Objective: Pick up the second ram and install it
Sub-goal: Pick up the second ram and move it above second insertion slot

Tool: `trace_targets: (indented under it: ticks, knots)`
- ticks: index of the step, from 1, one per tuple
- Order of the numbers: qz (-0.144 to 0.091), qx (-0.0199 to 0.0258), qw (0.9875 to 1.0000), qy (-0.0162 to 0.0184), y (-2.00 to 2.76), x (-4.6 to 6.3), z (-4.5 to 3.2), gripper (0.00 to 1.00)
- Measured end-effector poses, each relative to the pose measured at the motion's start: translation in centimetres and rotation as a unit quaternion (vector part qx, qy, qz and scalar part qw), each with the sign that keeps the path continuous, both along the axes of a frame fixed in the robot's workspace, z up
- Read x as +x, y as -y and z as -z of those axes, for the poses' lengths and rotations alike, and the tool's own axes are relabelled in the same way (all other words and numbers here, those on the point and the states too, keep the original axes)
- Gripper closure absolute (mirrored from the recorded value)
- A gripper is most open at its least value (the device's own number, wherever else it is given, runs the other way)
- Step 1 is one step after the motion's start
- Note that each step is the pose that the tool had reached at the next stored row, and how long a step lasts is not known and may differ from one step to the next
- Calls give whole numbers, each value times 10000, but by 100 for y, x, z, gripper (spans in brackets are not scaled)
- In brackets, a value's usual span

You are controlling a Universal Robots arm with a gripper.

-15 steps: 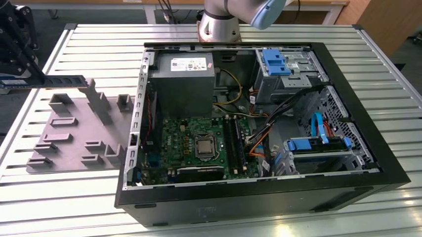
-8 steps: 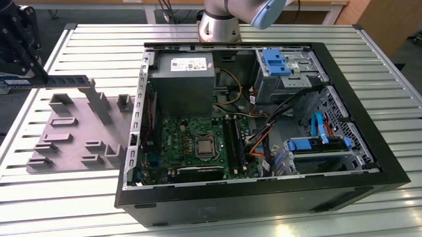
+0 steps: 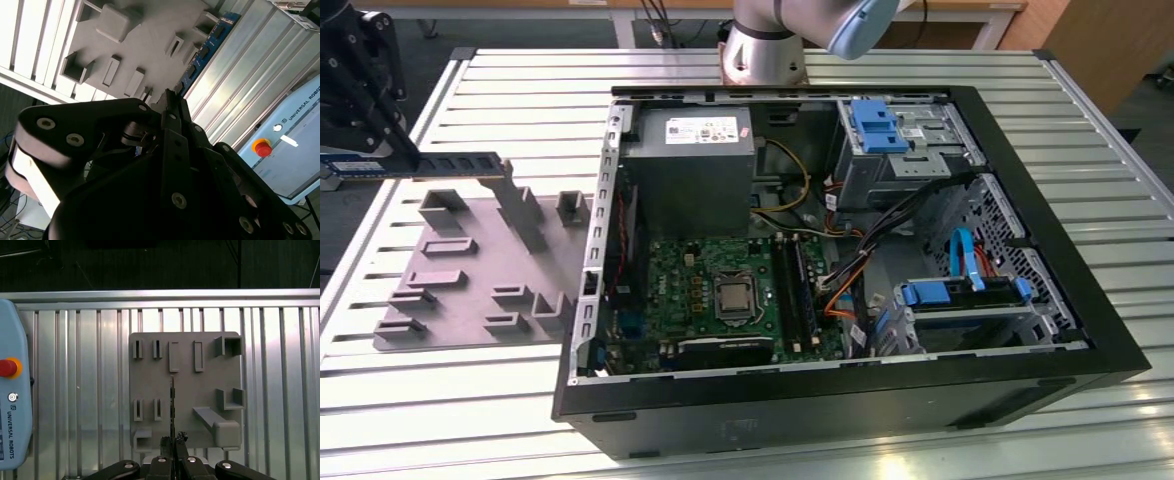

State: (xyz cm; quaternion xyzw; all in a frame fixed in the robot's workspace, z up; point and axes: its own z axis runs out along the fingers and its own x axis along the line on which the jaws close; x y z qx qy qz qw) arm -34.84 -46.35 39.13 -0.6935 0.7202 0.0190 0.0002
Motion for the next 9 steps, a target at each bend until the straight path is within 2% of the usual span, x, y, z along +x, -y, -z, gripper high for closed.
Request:
trace_targets:
  ticks: [9]
  knots:
    - [0,0,10000,0,0,5,0,86]
